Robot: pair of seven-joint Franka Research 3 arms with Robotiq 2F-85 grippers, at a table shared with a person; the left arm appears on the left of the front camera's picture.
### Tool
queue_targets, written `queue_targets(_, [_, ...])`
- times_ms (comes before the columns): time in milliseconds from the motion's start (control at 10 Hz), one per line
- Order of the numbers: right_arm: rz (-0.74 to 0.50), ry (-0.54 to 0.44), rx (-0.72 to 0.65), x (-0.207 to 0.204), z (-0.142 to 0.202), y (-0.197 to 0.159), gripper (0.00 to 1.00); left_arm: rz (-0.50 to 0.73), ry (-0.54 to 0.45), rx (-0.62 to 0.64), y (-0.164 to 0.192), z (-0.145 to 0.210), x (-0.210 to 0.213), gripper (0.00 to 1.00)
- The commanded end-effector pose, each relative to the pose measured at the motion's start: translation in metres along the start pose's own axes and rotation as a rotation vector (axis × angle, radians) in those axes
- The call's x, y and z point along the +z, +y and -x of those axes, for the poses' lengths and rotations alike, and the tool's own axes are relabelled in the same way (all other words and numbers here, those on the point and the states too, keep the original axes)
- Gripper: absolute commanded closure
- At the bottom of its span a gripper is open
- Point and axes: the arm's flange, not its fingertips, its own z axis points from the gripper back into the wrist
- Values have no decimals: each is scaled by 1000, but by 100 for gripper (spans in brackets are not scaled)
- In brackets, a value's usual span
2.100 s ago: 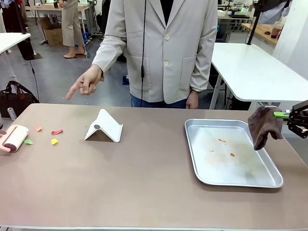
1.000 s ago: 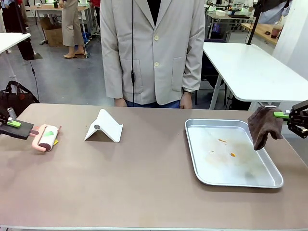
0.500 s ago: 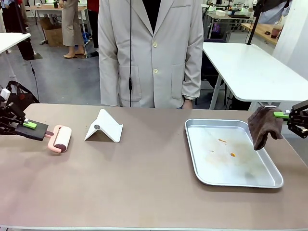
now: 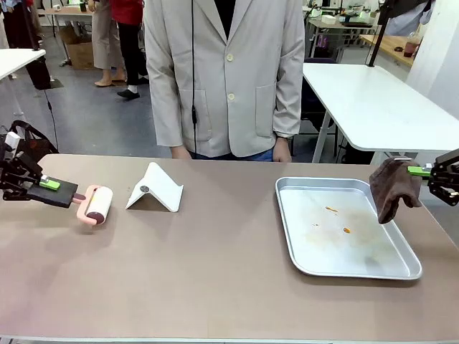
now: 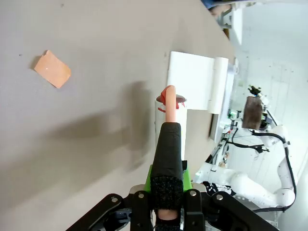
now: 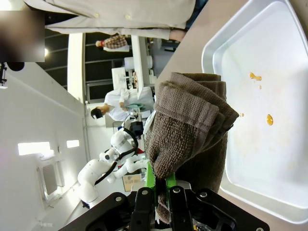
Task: Clean the surface of the table.
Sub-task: If a person points to the right, clean the right side of the table with your right hand, and if they point to the left, clean the left side with your left hand.
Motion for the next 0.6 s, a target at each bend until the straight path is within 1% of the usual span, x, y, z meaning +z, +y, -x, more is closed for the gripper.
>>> queue_targets(0, [-5, 7, 1, 2, 2, 4, 100, 103, -25, -35, -11, 5, 29, 78])
queue_targets(200, [-5, 7, 1, 2, 2, 4, 100, 202, -60, -68, -15, 11, 78, 78])
queue_targets(300, [-5, 7, 1, 2, 2, 4, 100, 246, -74, -87, -10, 15, 101, 78])
queue_targets(500, [-5, 7, 1, 2, 2, 4, 100, 338, -87, -107, 19, 18, 147, 78])
